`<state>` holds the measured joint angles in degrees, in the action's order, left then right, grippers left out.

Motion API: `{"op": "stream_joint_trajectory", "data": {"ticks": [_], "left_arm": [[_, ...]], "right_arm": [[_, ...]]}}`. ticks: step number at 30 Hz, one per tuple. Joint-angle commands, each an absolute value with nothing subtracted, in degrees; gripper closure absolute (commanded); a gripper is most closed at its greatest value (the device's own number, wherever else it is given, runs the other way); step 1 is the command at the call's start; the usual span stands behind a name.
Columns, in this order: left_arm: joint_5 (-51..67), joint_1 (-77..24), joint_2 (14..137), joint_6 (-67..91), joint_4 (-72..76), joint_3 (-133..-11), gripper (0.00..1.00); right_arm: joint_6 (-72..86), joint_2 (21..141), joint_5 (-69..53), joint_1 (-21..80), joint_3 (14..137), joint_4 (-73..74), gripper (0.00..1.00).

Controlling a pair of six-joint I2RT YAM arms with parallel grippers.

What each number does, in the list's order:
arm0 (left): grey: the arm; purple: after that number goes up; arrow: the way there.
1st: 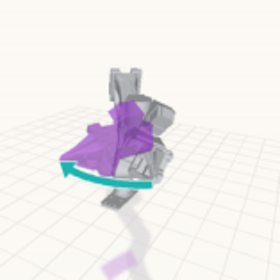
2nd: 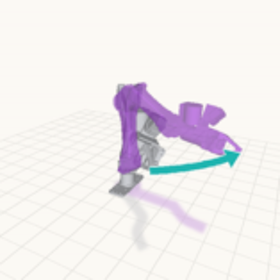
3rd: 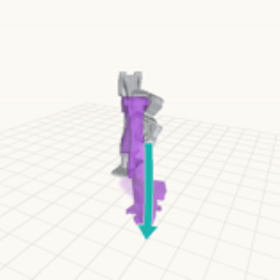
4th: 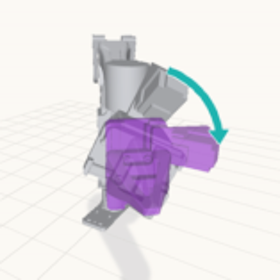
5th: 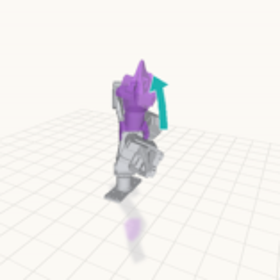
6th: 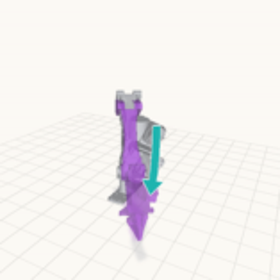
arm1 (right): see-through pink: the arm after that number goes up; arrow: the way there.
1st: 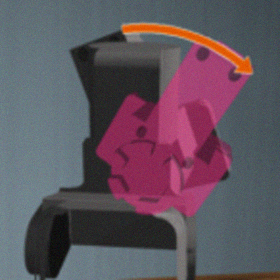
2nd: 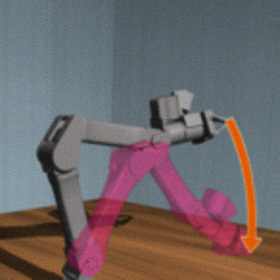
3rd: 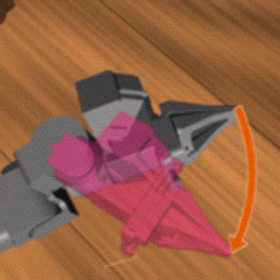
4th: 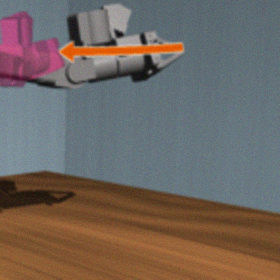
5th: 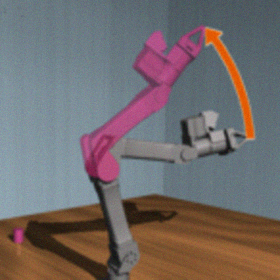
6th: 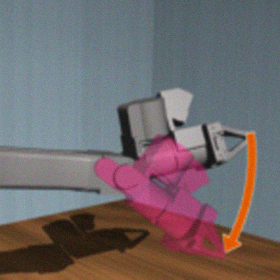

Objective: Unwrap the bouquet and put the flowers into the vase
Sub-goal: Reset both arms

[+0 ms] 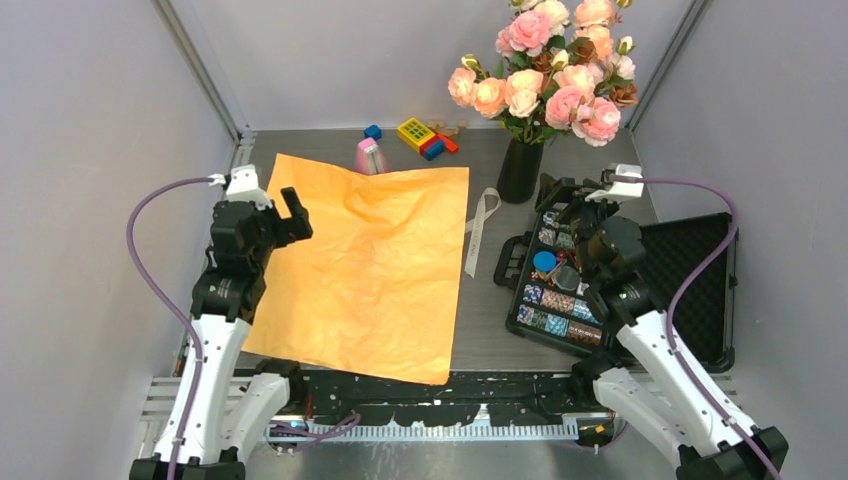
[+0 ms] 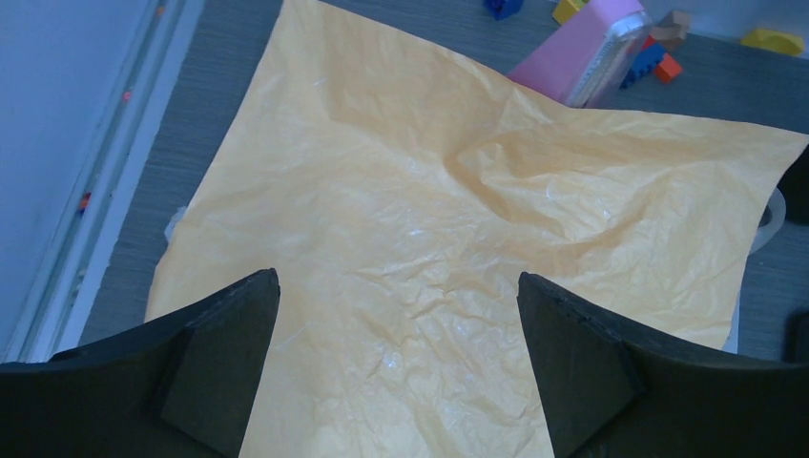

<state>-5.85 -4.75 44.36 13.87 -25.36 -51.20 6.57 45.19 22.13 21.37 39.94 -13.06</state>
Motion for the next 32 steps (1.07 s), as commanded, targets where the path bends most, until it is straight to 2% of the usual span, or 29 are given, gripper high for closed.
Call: {"op": "stream_joint_trajectory", "data": {"ticks": [1,6,13,32], "left_arm": [[-15.25,-4.48,42.77,16.52,-30.68,-57.05,0.02],[-15.15,-4.48,38.13,14.1,-33.1,-56.51,0.02],[-13.79,-4.49,30.58,13.65,-33.14,-49.34,0.02],[-13.18,-4.48,30.59,13.26,-33.35,-49.57,0.02]], "right_arm": [[16.31,40.36,21.43,21.66,41.75,-3.39,0.12],[14.74,36.63,28.35,21.71,39.84,2.57,0.12],[13.79,33.79,32.65,21.71,33.78,0.75,0.12],[12.21,35.12,32.43,21.71,33.34,-2.91,0.11]]}}
